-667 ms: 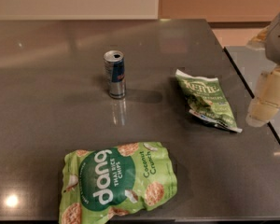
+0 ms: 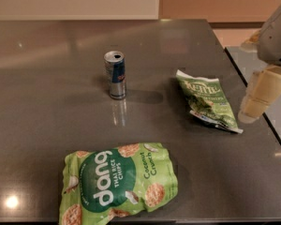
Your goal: Move green jalapeno chip bag near green rice chip bag
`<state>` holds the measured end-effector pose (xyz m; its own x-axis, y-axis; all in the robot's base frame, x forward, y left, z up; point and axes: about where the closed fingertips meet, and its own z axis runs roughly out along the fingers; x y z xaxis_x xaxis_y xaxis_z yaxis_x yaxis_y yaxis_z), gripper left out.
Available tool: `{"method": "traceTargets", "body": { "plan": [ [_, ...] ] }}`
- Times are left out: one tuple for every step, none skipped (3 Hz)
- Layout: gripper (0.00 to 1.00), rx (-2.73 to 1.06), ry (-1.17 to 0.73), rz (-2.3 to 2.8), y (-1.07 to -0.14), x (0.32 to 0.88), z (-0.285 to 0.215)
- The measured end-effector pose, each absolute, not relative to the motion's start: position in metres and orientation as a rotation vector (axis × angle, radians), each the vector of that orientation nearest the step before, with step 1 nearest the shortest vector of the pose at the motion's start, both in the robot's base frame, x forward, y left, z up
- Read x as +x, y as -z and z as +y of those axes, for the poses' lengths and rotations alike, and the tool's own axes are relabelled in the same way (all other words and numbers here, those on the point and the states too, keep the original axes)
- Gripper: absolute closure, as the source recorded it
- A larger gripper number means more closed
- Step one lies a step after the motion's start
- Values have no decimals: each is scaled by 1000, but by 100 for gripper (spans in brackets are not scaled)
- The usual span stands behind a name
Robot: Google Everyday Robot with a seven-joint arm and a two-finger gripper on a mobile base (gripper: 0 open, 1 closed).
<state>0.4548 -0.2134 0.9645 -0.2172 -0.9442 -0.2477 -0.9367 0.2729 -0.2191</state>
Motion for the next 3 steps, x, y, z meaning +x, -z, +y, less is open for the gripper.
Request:
{"method": "traceTargets", "body": {
  "plan": [
    [0,-1698,-66,2203,-940,475,-211],
    [0,-1688,-109,2179,-920,490,-205],
    [0,-1692,-125,2163,-899,497,-195]
  ]
}}
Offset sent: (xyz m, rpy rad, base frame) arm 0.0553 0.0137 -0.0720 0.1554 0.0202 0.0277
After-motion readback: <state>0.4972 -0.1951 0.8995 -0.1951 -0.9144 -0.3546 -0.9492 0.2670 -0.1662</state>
